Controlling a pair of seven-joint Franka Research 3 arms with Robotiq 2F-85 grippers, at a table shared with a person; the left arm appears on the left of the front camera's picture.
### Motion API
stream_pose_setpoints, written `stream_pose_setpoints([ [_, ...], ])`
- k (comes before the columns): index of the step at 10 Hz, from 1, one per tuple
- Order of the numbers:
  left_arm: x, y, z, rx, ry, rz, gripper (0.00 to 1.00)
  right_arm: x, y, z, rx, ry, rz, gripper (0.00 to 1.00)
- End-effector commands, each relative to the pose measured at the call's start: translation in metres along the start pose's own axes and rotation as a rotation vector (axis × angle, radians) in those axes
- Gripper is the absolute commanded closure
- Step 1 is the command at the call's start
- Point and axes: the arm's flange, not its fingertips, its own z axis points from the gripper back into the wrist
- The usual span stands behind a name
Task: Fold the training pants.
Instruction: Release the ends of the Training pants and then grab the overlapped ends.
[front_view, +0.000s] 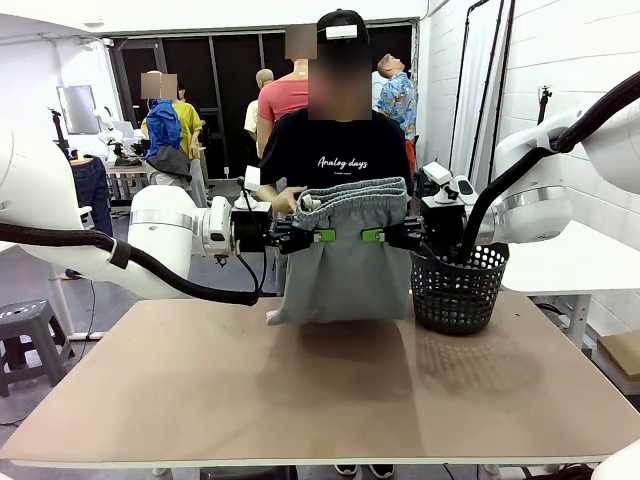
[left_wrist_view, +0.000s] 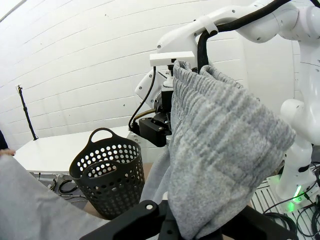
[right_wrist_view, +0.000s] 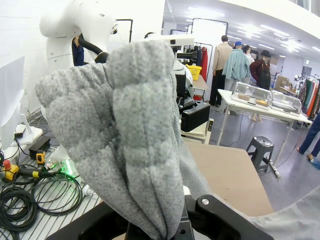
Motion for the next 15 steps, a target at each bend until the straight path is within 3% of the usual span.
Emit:
stream_pose_setpoints([
  [1,0.0019,-0.0006,0.0001,0.001,-0.002,0.001,1.00,0.0004,0.0010,-0.0013,0.006,-0.008,0.008,1.00],
  [15,0.0019,-0.0006,0.0001,0.001,-0.002,0.001,1.00,0.0004,0.0010,-0.0013,0.006,-0.008,0.008,1.00],
])
